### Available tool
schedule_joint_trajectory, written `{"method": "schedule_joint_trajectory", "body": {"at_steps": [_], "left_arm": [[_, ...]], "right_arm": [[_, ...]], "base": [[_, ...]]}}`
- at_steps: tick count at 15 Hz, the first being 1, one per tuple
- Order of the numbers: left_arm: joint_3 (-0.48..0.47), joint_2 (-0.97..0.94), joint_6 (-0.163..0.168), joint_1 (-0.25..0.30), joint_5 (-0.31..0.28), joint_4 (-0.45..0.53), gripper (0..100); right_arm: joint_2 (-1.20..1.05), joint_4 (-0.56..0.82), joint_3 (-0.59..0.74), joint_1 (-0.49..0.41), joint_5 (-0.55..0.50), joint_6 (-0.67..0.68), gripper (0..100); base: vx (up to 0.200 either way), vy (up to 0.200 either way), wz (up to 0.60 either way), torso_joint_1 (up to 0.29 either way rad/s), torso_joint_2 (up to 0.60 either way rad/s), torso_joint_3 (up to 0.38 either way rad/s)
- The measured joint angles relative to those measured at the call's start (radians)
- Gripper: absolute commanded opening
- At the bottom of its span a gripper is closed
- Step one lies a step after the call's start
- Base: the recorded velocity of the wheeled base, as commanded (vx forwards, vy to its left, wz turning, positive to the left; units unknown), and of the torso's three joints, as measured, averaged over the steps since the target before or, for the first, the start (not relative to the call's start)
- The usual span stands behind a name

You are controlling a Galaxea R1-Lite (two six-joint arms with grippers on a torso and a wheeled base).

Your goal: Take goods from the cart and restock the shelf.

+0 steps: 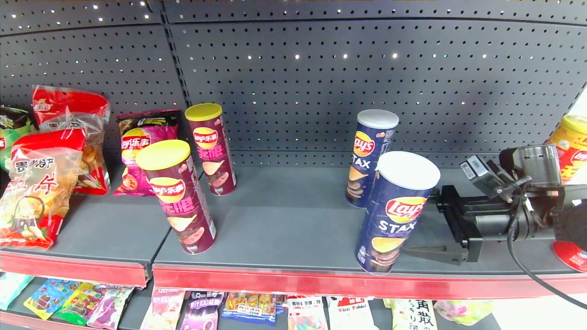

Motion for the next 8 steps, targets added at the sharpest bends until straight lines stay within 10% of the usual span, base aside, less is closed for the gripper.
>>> {"method": "schedule_joint_trajectory", "body": {"at_steps": [8], "left_arm": [[0.000, 0.000, 0.000, 0.000, 0.000, 0.000, 100]], "right_arm": [[0.027, 0.000, -0.045, 0.044, 0.001, 0.004, 100]], "base": [[0.000, 0.000, 0.00, 0.000, 0.00, 0.000]]}}
